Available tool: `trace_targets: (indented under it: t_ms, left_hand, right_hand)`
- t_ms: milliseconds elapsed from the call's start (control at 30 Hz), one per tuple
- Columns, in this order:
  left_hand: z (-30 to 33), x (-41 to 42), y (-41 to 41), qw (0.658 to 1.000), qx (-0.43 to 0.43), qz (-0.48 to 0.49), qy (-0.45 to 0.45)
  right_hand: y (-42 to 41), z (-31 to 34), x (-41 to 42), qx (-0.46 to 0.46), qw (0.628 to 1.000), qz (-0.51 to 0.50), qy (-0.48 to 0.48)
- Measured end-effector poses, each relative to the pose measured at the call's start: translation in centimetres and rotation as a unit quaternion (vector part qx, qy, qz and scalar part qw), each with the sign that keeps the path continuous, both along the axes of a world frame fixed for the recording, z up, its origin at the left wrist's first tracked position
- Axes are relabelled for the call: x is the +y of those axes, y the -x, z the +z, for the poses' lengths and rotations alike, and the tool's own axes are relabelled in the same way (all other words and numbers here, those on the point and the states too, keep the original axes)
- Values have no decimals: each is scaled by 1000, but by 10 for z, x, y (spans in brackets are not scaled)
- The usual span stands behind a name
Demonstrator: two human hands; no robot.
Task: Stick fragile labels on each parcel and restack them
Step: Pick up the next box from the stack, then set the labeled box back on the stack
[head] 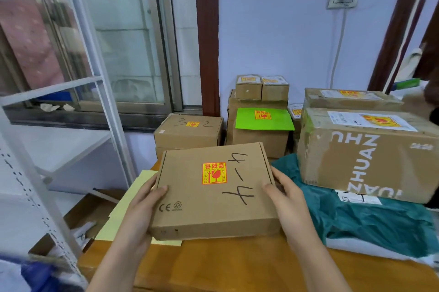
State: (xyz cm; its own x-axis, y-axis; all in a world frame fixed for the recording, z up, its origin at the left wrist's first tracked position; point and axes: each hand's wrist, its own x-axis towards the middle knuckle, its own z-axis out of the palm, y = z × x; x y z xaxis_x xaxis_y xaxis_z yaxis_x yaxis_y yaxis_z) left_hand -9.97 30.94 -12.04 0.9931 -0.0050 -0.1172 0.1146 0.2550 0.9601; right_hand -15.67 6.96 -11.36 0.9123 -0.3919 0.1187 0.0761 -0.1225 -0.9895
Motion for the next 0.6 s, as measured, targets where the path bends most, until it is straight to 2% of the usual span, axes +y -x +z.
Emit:
trace_targets:
  t_ms: [133, 267, 600]
  left_hand:
    - [10, 6, -15, 1000, 13, 6, 8]
    - [22, 10, -30, 1000, 27, 9, 11]
    - [49, 19, -79, 999, -5, 32, -6]
  right_hand:
    - [-9, 9, 2, -4, 998, 36, -51]
    - [-19, 16, 10, -3, 995, 76, -58]
    - [-60, 28, 21, -28, 993, 78, -79]
